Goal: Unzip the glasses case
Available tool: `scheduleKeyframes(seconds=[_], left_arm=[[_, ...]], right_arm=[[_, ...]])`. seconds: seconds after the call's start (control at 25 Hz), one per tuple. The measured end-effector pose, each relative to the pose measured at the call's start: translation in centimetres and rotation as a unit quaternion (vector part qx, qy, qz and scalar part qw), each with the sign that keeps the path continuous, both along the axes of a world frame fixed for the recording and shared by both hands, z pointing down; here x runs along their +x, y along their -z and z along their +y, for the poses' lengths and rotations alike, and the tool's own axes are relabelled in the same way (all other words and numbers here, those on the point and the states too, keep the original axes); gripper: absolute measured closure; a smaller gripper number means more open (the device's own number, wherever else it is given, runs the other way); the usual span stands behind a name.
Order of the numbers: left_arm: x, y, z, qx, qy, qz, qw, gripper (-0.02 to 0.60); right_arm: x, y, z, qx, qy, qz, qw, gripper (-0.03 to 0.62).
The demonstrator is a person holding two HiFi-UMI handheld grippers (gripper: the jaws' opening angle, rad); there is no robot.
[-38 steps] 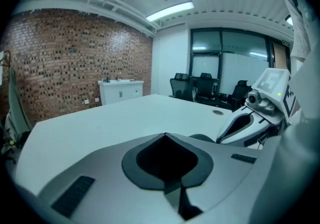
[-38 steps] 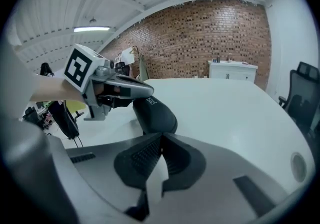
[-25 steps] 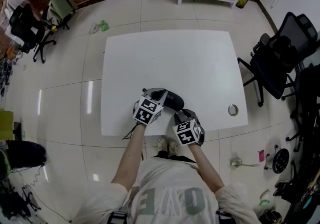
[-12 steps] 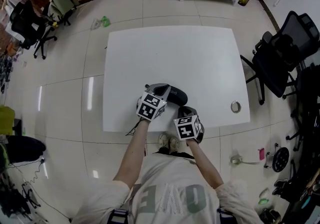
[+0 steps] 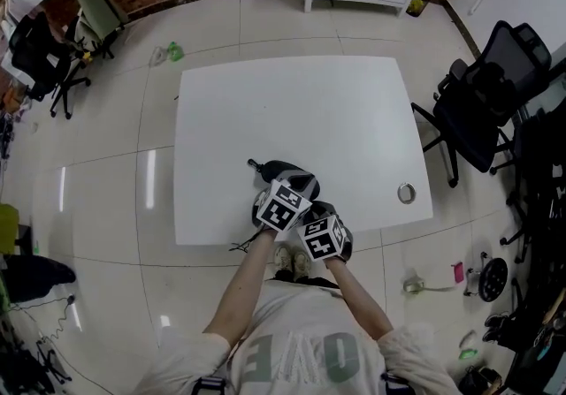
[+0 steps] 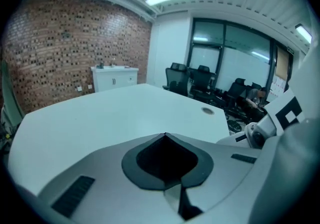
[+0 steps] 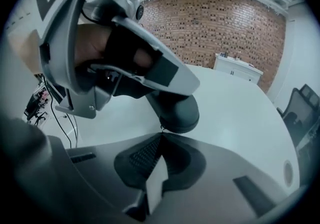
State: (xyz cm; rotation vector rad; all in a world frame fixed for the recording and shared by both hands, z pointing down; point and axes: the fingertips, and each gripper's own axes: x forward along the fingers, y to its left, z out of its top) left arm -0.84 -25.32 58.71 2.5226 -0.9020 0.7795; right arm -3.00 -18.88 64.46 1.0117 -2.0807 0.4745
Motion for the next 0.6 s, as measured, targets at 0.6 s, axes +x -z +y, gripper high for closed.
scheduleKeyframes(seconds=[0.6], left_arm=[[0.0, -0.2, 0.2, -0.013, 0.036, 0.045, 0.9982, 0.580]], right_arm=[[7.0, 2.3, -2.6, 0.018, 0.009, -0.051, 0.998, 0.595]])
